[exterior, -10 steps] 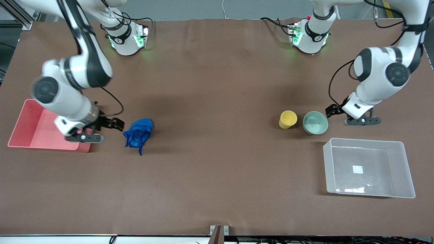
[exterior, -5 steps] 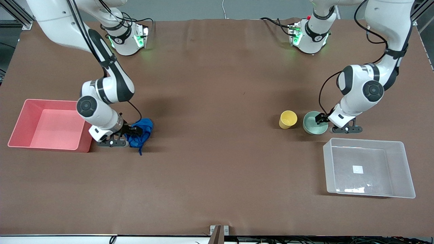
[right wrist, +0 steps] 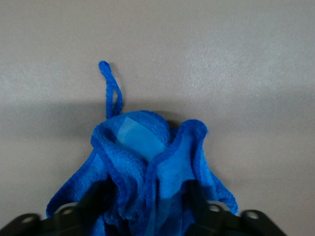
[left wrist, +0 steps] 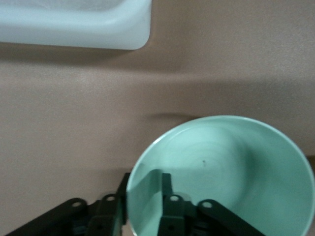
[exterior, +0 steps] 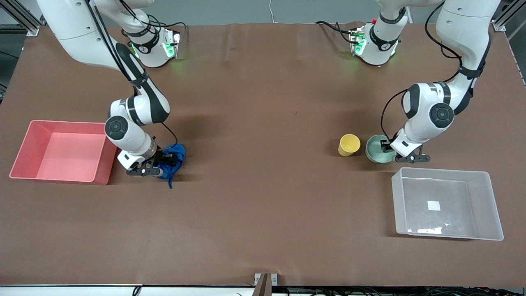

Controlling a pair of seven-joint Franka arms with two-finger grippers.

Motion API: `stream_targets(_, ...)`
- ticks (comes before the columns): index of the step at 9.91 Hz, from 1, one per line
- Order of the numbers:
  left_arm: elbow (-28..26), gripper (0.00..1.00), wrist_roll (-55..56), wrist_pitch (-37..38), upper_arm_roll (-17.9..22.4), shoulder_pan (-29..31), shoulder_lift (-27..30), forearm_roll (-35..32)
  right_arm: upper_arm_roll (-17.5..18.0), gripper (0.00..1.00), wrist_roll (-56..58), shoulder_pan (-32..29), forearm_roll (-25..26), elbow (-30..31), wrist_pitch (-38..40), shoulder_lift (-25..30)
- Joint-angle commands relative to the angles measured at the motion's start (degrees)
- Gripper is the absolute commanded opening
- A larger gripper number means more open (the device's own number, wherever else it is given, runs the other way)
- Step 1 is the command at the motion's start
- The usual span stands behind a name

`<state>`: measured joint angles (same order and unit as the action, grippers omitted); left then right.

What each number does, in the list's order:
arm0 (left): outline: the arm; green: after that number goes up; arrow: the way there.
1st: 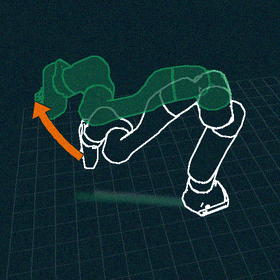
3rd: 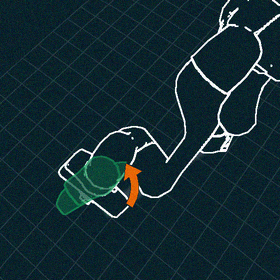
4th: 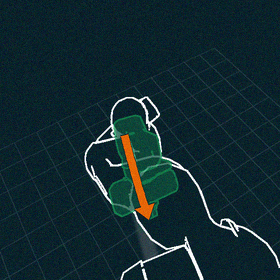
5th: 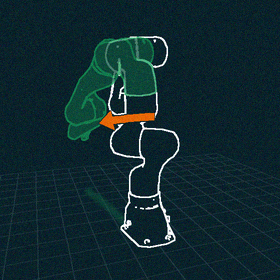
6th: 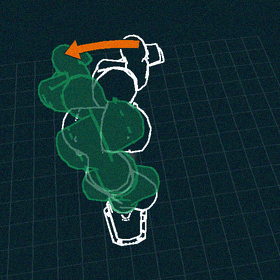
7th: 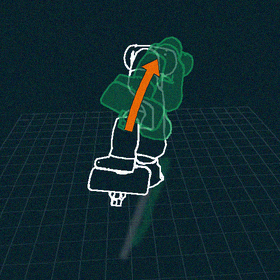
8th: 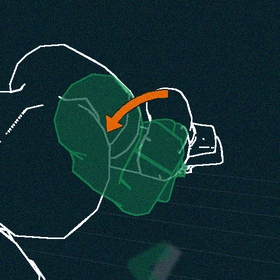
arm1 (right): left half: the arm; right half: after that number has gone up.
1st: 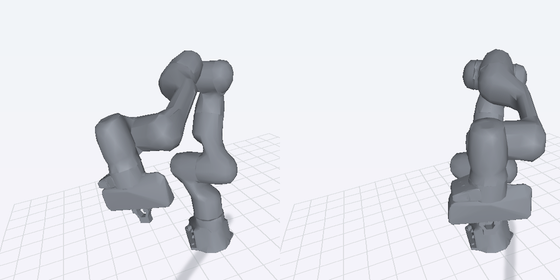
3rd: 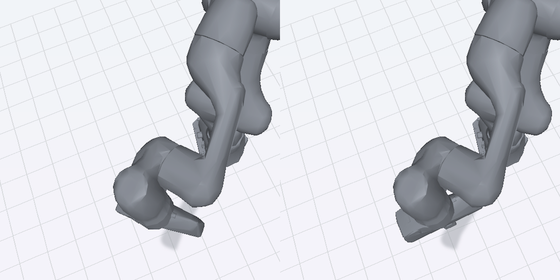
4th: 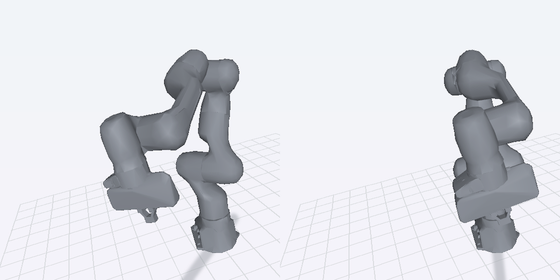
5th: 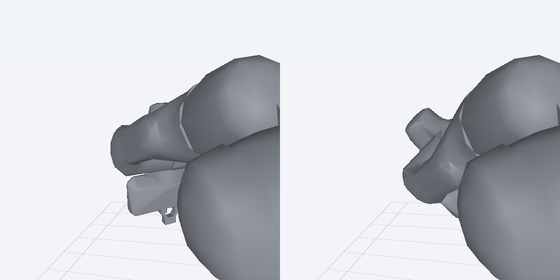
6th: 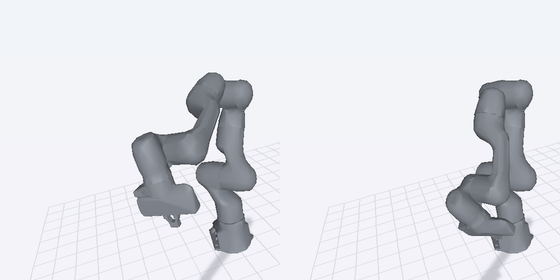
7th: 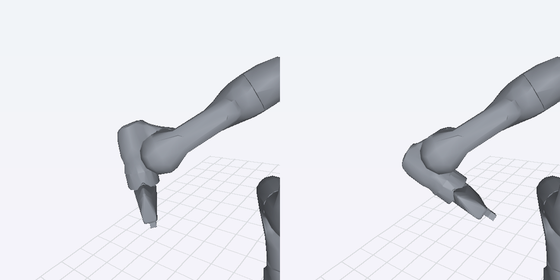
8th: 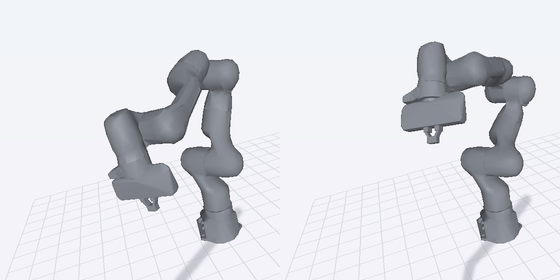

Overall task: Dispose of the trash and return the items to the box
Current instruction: 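Grasp the blue cloth with the right gripper while the left gripper grasps the bowl, then carry the cloth into the pink bin while the left gripper carries the bowl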

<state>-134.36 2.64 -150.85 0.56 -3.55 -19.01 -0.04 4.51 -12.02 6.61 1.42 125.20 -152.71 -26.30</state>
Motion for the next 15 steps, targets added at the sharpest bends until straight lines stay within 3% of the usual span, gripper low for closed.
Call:
stream_targets(1,-0.6,0.0,0.5,-0.9,-0.3,-0.1,1.8,-0.3,0.1,0.01,-2.3,-0.4,0.7,0.7,0.4,1.0)
stream_targets(3,0.1,0.0,0.3,9.6,-0.6,0.0,9.9,-0.3,0.1,0.01,-2.7,-0.4,0.7,-0.9,1.9,1.0)
stream_targets(4,2.5,0.0,0.3,15.4,-0.6,0.1,13.2,-0.3,0.1,0.01,-4.5,-0.3,0.7,-4.1,9.1,1.9)
stream_targets(6,12.6,0.0,-0.4,21.6,0.2,0.3,11.1,2.3,-0.1,0.01,-5.8,-0.7,0.7,-12.0,26.8,5.7)
stream_targets(8,26.0,0.0,-1.0,22.5,2.9,1.1,2.4,2.8,-1.2,0.01,-3.4,-4.0,0.7,-17.7,39.9,11.9)
stream_targets(10,38.8,0.0,-6.0,23.2,5.6,1.9,-7.5,6.0,-11.5,0.01,11.2,-4.4,0.7,-18.6,44.3,16.7)
stream_targets(12,46.5,0.0,-15.6,24.1,9.7,2.1,-14.9,13.2,-22.8,0.01,27.1,-4.4,0.7,-17.5,43.6,17.0)
stream_targets(13,46.8,0.0,-18.7,24.1,10.0,2.1,-17.0,14.4,-26.3,0.01,31.1,-4.5,0.7,-14.4,40.1,17.0)
stream_targets(15,47.2,0.0,-22.7,23.5,11.0,3.0,-20.9,15.4,-28.1,0.02,33.0,-4.8,0.7,-6.6,28.6,16.5)
